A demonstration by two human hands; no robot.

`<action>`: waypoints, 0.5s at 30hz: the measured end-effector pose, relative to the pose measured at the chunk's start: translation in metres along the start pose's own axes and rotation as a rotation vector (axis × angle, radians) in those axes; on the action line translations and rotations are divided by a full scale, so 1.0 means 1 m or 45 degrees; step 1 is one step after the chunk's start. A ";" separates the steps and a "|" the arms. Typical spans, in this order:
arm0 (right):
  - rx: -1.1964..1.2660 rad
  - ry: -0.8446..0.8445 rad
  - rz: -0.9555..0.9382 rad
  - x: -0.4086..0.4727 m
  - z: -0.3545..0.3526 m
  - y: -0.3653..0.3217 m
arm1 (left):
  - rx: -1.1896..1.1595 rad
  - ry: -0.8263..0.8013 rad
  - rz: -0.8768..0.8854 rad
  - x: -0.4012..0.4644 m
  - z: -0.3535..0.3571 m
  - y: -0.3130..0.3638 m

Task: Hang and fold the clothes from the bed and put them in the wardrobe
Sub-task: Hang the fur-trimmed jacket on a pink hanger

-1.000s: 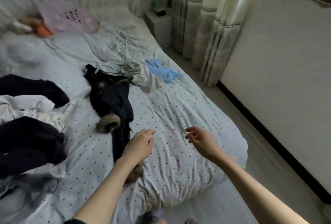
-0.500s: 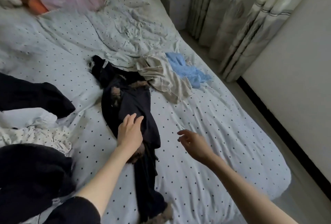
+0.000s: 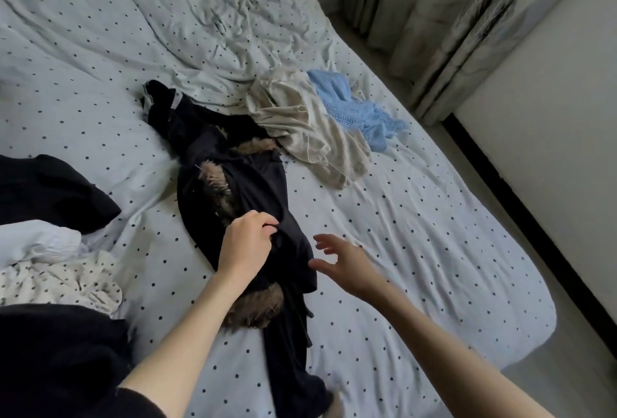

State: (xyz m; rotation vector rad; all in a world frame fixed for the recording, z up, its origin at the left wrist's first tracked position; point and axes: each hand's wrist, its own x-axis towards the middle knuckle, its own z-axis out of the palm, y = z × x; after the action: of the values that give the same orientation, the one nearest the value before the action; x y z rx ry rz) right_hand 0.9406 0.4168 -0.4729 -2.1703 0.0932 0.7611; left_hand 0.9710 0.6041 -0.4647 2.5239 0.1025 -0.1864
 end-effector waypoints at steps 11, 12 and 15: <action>0.214 0.366 -0.067 -0.055 -0.035 0.034 | -0.254 -0.312 0.369 -0.025 0.013 0.099; 0.169 0.367 -0.059 -0.064 -0.045 0.037 | -0.255 -0.338 0.402 -0.027 0.016 0.107; 0.162 0.479 0.028 -0.094 -0.077 0.054 | -0.300 -0.408 0.514 -0.038 0.028 0.141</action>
State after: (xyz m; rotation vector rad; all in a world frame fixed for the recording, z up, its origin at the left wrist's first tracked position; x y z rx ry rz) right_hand 0.8854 0.3075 -0.4209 -2.1674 0.3493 0.3406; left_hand 0.9463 0.4710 -0.4019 2.1939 -0.4804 -0.3855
